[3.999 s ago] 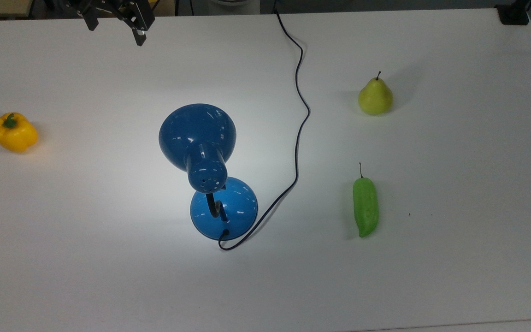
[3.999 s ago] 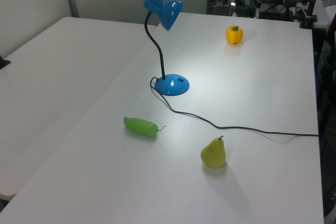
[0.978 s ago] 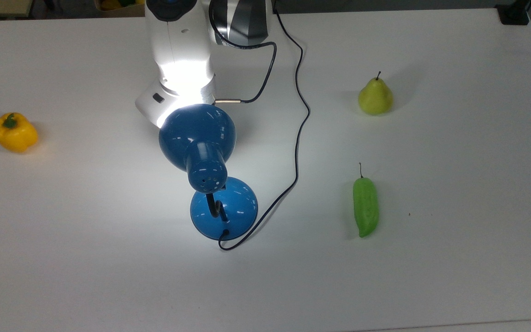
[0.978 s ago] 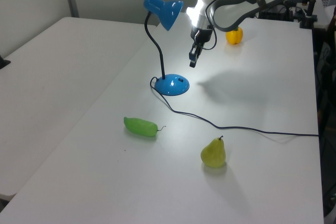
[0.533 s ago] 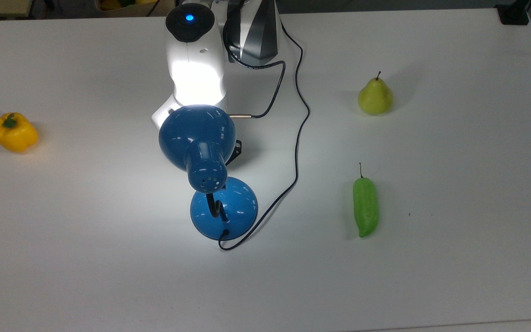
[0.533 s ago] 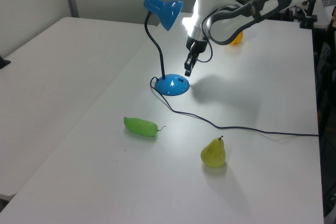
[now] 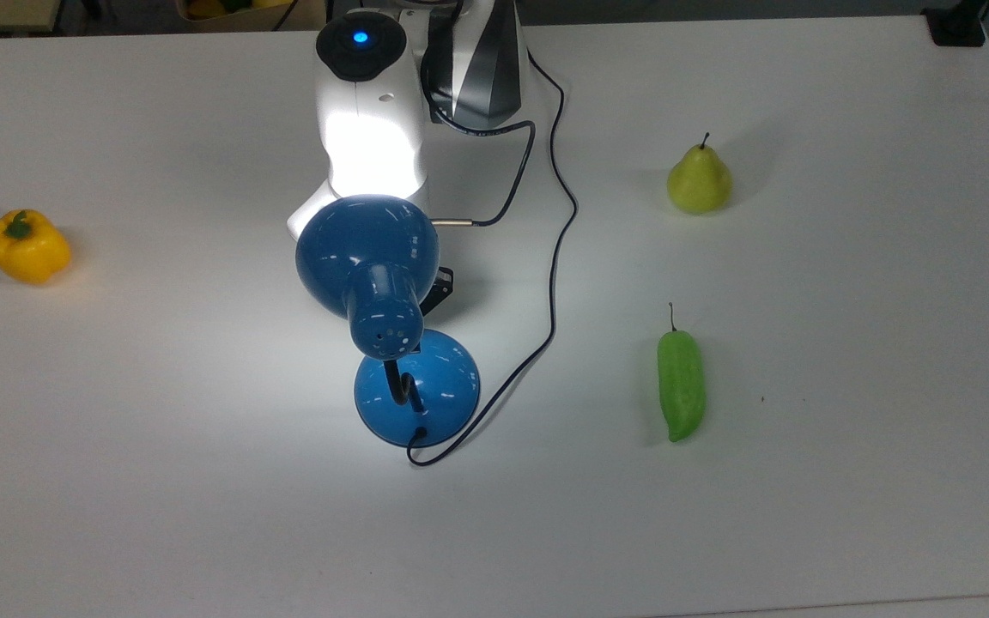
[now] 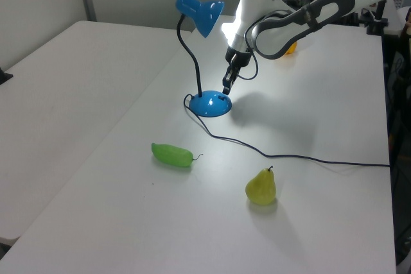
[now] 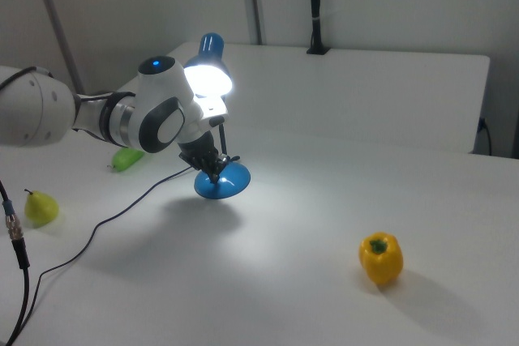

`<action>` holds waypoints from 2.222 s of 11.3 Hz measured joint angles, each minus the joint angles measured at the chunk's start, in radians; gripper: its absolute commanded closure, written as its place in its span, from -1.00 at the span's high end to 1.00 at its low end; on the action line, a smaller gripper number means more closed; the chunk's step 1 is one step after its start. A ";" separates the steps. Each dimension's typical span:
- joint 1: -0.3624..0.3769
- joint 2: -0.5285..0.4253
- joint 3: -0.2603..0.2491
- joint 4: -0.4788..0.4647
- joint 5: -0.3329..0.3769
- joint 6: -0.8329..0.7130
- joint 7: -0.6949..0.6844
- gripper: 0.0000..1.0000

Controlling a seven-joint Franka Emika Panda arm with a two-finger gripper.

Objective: Turn off lamp

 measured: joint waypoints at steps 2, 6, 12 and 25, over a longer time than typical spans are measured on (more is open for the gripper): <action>0.002 0.006 0.000 0.000 0.000 0.000 0.000 -1.00; 0.014 0.016 0.000 0.000 0.000 0.001 0.001 -1.00; 0.018 0.020 0.000 0.000 0.000 0.002 0.001 -1.00; 0.024 -0.126 -0.019 0.039 -0.042 -0.373 0.164 0.19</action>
